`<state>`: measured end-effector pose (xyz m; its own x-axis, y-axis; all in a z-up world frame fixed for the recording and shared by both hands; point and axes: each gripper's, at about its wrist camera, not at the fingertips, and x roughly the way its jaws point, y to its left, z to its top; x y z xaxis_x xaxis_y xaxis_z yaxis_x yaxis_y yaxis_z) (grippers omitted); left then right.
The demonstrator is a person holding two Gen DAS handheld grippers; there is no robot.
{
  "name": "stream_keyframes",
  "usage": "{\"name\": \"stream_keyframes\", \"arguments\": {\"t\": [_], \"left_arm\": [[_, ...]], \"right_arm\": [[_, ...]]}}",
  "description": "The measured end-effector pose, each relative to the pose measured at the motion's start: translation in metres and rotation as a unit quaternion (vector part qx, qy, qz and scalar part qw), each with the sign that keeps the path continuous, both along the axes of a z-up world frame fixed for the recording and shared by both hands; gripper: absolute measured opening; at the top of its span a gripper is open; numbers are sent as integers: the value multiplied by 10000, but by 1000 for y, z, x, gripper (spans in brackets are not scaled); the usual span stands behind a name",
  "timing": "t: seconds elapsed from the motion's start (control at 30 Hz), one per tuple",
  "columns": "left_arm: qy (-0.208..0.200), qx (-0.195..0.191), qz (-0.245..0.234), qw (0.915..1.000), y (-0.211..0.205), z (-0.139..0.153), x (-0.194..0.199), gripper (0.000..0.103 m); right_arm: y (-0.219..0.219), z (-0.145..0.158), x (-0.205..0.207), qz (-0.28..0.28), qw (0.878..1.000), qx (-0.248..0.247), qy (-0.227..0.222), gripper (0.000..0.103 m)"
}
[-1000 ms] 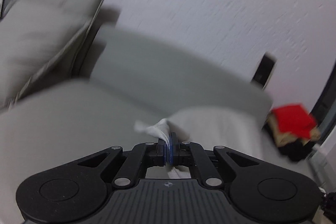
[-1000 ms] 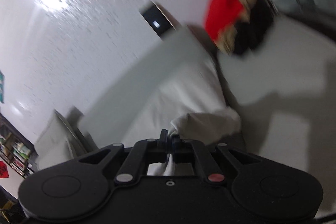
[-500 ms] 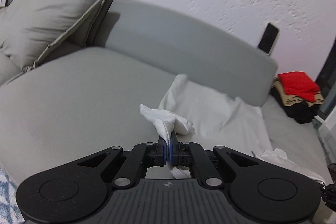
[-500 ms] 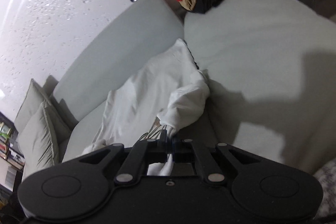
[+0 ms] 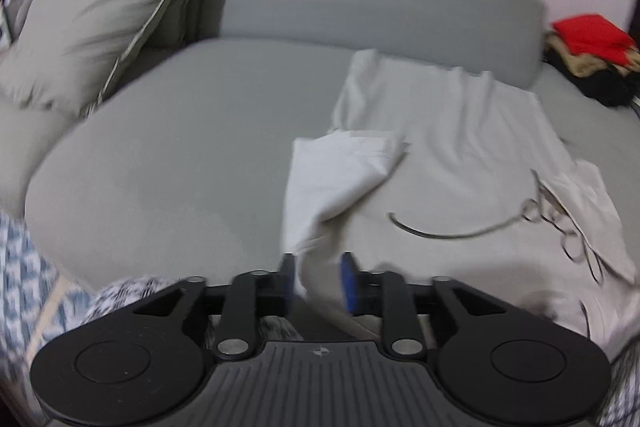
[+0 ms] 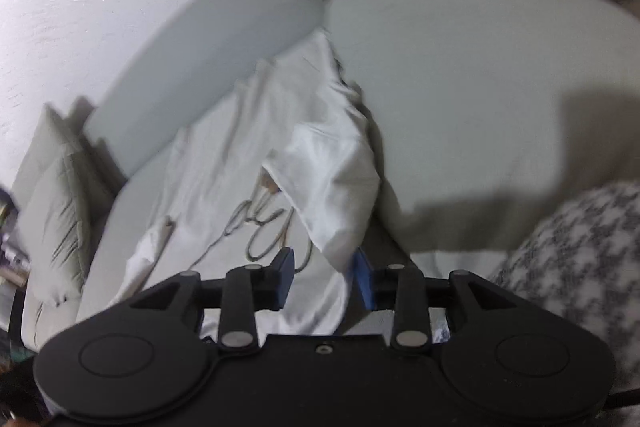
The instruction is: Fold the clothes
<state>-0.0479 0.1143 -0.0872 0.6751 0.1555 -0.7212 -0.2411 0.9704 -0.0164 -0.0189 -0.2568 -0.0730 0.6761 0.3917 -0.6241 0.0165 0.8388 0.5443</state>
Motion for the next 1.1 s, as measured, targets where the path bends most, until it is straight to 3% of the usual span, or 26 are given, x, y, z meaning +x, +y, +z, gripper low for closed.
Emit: {"name": "stream_keyframes", "arguments": {"t": [0.1, 0.13, 0.2, 0.23, 0.3, 0.37, 0.4, 0.47, 0.5, 0.53, 0.6, 0.7, 0.77, 0.83, 0.97, 1.03, 1.1], "left_arm": [[-243, 3, -379, 9990, -19, 6, 0, 30], [-286, 32, -527, 9982, -29, 5, 8, 30], [-238, 152, -809, 9963, -53, -4, 27, 31], [-110, 217, -954, 9951, -65, -13, 38, 30], [380, 590, -1367, 9881, -87, -32, 41, 27], [904, 1055, -1873, 9724, -106, -47, 32, 25], [1126, 1062, -2179, 9636, -108, -45, 23, 24], [1694, 45, -2395, 9560, -94, -48, 13, 29], [1826, -383, -2406, 9525, -86, -50, 10, 31], [1731, -422, -2347, 9556, -83, -50, 7, 31], [1362, -127, -2163, 9667, -83, -43, 6, 28], [688, 51, -2090, 9755, -85, -23, 10, 37], [309, 235, -2084, 9773, -88, -11, 18, 41], [77, 449, -2002, 9787, -92, -7, 34, 44], [68, 517, -1641, 9851, -89, -29, 70, 44], [310, 176, -1392, 9896, -79, -47, 76, 44], [277, -73, -1235, 9919, -71, -51, 75, 45]], "right_arm": [[8, 8, -8, 473, 9960, 46, -762, 29], [18, 8, -4, 689, 9936, -107, -891, 24], [46, 5, 7, 1136, 9869, -546, -1007, 24], [60, -2, 13, 1316, 9844, -708, -933, 24], [84, -20, 21, 1629, 9803, -1062, -338, 24], [99, -33, 12, 1891, 9705, -1453, 362, 24], [99, -32, 2, 2052, 9650, -1546, 525, 24], [94, -33, -12, 2297, 9555, -1521, 1050, 24], [88, -36, -18, 2305, 9566, -1385, 1119, 24], [84, -36, -21, 2270, 9593, -1268, 1098, 24], [77, -28, -22, 2074, 9689, -1091, 790, 24], [72, -11, -18, 1869, 9777, -948, 127, 27], [72, 1, -14, 1768, 9777, -1079, -335, 32], [72, 10, -3, 1650, 9758, -1234, -727, 46], [74, 7, 55, 1377, 9774, -1411, -767, 49], [80, -2, 79, 1300, 9766, -1540, -746, 48], [87, -14, 102, 1249, 9754, -1664, -728, 48]]}}
